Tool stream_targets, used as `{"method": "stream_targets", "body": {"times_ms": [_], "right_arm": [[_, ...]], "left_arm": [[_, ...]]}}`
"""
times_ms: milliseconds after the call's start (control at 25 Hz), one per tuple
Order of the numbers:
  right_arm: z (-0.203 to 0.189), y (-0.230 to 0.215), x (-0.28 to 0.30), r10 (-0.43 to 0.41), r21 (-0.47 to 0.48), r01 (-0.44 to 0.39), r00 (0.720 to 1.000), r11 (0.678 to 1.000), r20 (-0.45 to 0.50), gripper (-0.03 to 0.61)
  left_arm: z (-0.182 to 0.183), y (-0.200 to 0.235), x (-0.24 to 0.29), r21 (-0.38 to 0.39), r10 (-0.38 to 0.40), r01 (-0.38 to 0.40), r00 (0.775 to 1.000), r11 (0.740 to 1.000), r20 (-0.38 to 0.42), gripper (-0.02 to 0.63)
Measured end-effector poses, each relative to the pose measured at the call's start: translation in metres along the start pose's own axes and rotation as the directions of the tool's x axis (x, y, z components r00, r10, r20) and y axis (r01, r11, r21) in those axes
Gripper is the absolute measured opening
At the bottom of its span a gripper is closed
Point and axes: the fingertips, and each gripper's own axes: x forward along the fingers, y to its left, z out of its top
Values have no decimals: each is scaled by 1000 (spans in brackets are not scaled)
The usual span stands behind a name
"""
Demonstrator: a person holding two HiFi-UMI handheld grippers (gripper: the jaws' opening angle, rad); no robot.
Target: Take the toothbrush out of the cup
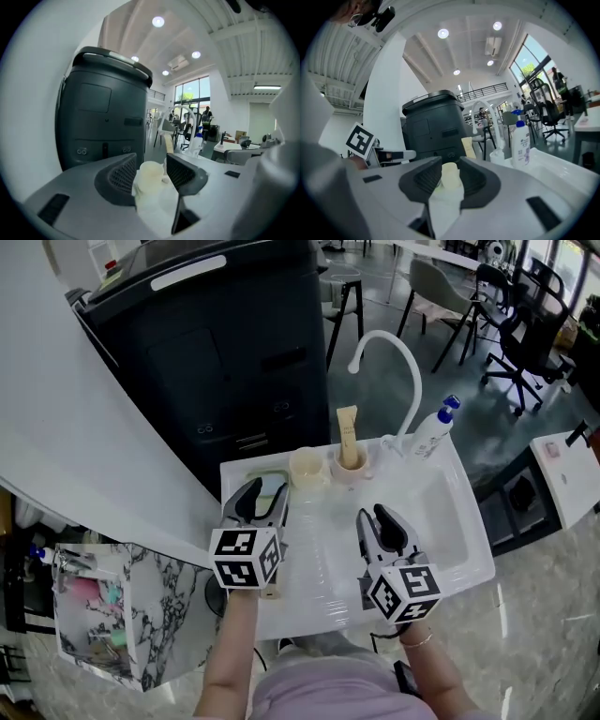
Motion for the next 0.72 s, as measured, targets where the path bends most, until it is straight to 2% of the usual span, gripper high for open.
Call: {"method": "stream_targets", "body": {"times_ms": [160, 320, 440, 560, 720], "right_arm": [[6, -21, -5, -45, -1, 45, 999, 999, 13, 110], [9, -44, -12, -97, 5, 97, 995, 995, 21, 110], [10, -63, -16, -133, 15, 132, 991, 991, 23, 110], [9, -81, -17, -164, 29, 164, 986, 986, 18, 110], [0, -97, -19, -197, 46, 197, 980, 979, -4, 110]], "left_arm": [[23, -29, 34, 11, -89, 89, 993, 996, 72, 199], [32, -57, 72, 18, -182, 182, 979, 983, 92, 204], [37, -73, 102, -5, -243, 244, 966, 970, 94, 212], [41, -83, 136, 16, -264, 263, 962, 965, 64, 218], [28, -91, 172, 22, -270, 270, 963, 963, -6, 230]]}}
